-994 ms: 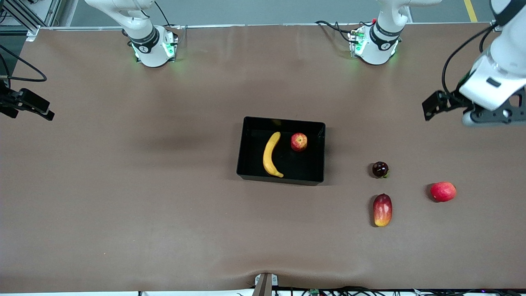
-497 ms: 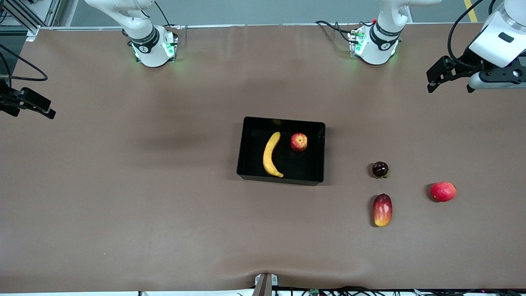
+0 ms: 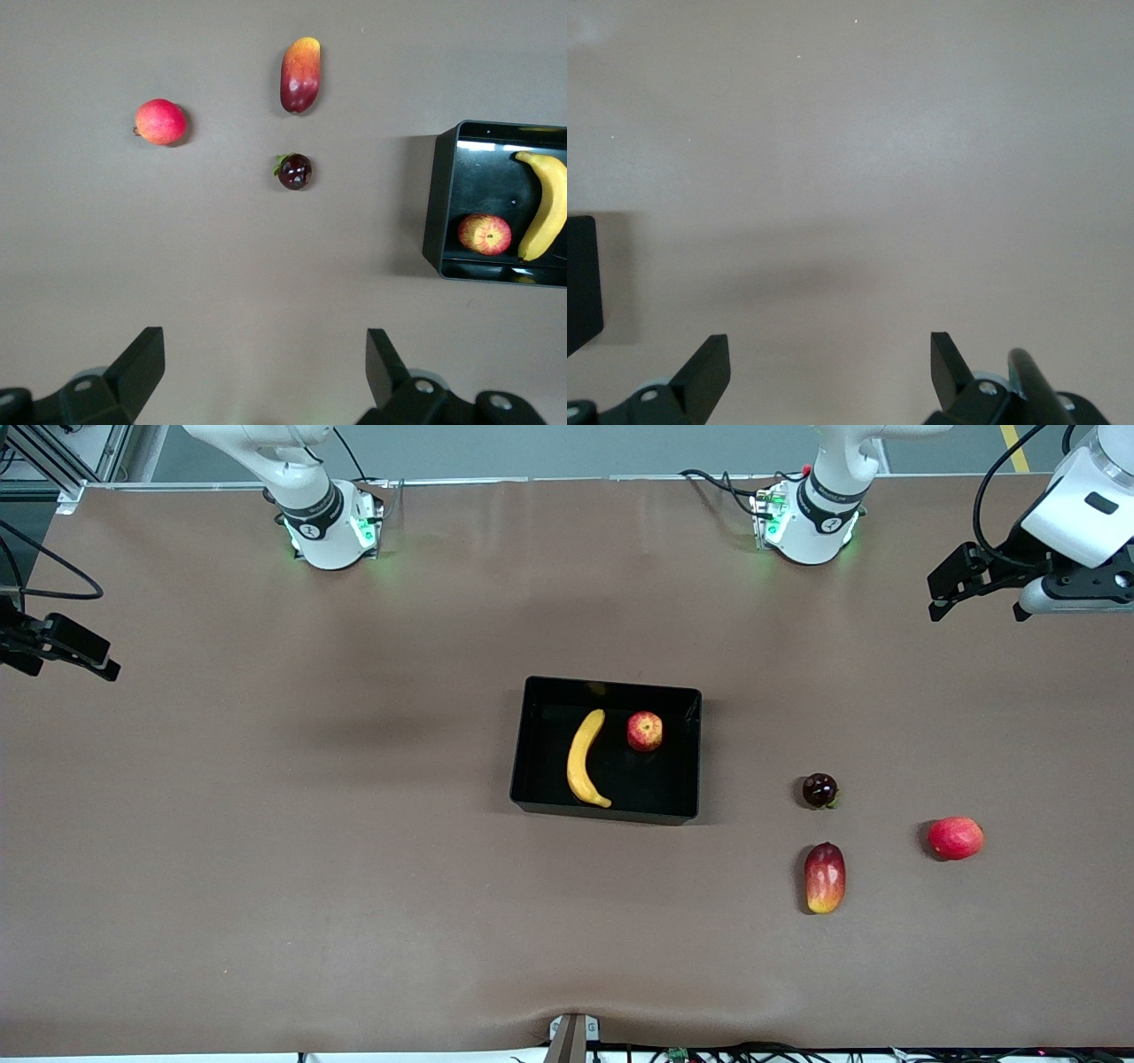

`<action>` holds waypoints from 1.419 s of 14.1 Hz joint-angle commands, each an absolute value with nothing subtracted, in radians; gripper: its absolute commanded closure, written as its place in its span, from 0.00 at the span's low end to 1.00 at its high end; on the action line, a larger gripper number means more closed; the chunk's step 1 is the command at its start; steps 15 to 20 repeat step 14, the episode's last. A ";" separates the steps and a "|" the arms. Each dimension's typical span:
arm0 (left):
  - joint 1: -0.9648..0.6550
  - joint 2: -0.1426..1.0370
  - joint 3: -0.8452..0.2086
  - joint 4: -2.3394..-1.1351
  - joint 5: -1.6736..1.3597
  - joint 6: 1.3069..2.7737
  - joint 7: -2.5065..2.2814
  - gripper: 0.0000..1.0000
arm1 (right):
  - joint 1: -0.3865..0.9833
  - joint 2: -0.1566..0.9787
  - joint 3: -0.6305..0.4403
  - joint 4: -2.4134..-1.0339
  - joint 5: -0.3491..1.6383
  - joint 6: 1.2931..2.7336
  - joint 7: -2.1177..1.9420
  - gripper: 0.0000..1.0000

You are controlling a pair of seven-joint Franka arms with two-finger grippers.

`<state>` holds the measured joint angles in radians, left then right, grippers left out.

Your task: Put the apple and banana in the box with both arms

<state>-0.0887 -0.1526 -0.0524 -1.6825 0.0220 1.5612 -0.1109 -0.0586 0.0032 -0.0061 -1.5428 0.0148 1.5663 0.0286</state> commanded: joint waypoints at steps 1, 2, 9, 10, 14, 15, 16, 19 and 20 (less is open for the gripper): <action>-0.075 -0.155 -0.052 -1.689 -0.003 1.568 -0.083 0.00 | -0.077 -0.002 0.006 -1.536 0.020 1.555 0.021 0.00; -0.074 -0.152 -0.052 -1.684 -0.002 1.569 -0.083 0.00 | -0.077 -0.002 0.006 -1.537 0.020 1.555 0.021 0.00; -0.067 -0.127 -0.052 -1.677 -0.002 1.592 -0.083 0.00 | -0.077 0.002 0.006 -1.537 0.021 1.555 0.021 0.00; -0.069 -0.123 -0.052 -1.675 0.002 1.591 -0.084 0.00 | -0.077 -0.002 0.006 -1.537 0.021 1.555 0.021 0.00; -0.063 -0.121 -0.052 -1.664 0.002 1.586 -0.100 0.00 | -0.077 0.002 0.006 -1.537 0.021 1.555 0.021 0.00; -0.063 -0.121 -0.052 -1.664 0.002 1.586 -0.100 0.00 | -0.077 0.002 0.006 -1.537 0.021 1.555 0.021 0.00; -0.063 -0.121 -0.052 -1.664 0.002 1.586 -0.100 0.00 | -0.077 0.002 0.006 -1.537 0.021 1.555 0.021 0.00; -0.063 -0.121 -0.052 -1.664 0.002 1.586 -0.100 0.00 | -0.077 0.002 0.006 -1.537 0.021 1.555 0.021 0.00; -0.063 -0.121 -0.052 -1.664 0.002 1.586 -0.100 0.00 | -0.077 0.002 0.006 -1.537 0.021 1.555 0.021 0.00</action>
